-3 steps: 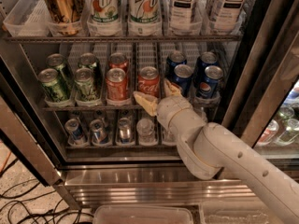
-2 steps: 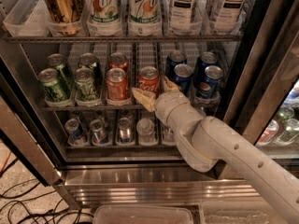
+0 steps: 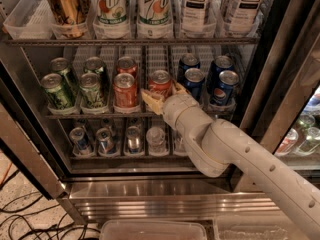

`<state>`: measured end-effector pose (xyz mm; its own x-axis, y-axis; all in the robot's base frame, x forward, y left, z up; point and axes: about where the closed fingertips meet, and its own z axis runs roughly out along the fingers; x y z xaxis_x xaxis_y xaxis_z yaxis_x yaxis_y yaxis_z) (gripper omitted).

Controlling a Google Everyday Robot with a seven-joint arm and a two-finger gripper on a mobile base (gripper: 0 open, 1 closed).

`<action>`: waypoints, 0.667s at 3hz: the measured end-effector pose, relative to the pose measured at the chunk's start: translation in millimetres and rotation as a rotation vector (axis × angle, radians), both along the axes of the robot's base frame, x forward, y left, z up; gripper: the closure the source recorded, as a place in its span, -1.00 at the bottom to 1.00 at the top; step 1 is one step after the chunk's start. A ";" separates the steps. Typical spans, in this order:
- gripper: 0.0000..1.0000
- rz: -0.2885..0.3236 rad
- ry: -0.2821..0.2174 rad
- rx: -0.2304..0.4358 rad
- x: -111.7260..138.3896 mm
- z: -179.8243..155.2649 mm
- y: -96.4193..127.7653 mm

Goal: Pick coke can from middle shelf of fridge

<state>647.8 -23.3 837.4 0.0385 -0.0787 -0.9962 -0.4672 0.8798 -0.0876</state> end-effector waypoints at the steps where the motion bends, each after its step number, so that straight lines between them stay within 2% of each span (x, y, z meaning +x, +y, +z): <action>1: 0.34 0.000 0.000 0.000 0.0 0.0 0.0; 2: 0.80 0.000 0.000 0.000 0.0 0.0 0.0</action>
Offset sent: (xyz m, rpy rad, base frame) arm 0.0000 0.0000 0.0000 0.0000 0.0000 0.0000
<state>647.8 -23.3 837.5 0.0385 -0.0787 -0.9962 -0.4672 0.8798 -0.0876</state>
